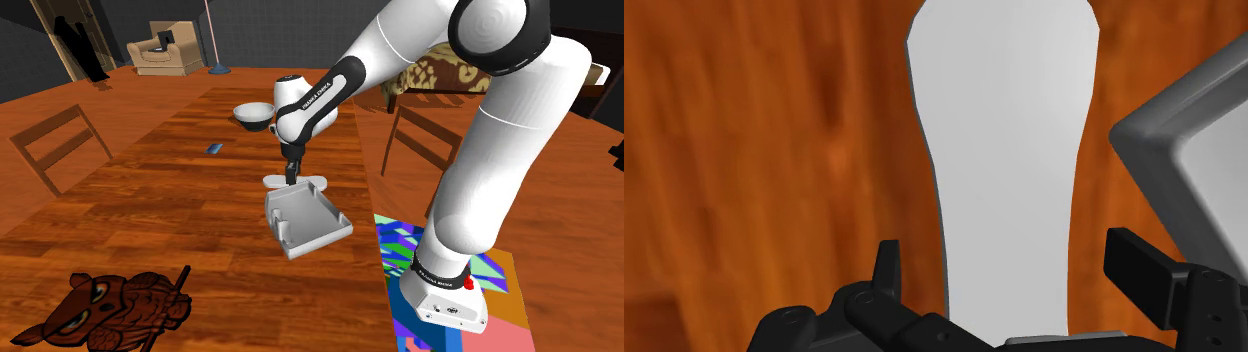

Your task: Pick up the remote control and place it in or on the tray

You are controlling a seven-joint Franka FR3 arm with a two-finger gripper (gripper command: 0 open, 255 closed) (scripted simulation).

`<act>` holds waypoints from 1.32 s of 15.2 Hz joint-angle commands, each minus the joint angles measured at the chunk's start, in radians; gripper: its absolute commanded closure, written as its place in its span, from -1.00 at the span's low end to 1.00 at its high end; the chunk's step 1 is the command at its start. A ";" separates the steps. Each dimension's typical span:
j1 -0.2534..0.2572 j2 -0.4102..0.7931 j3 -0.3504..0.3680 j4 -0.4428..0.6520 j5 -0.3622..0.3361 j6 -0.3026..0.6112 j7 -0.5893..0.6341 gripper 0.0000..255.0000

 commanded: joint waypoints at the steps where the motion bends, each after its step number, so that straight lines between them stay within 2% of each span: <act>1: 0.000 0.001 0.000 -0.001 0.000 0.000 -0.001 -1.00; 3: 0.000 0.001 0.000 -0.001 0.000 0.000 -0.001 -1.00; 4: 0.000 0.000 0.000 -0.001 0.000 -0.001 -0.001 1.00; 13: 0.000 0.001 0.000 -0.001 0.000 0.000 -0.001 1.00; 20: 0.000 -0.061 0.002 0.037 -0.006 -0.100 0.003 1.00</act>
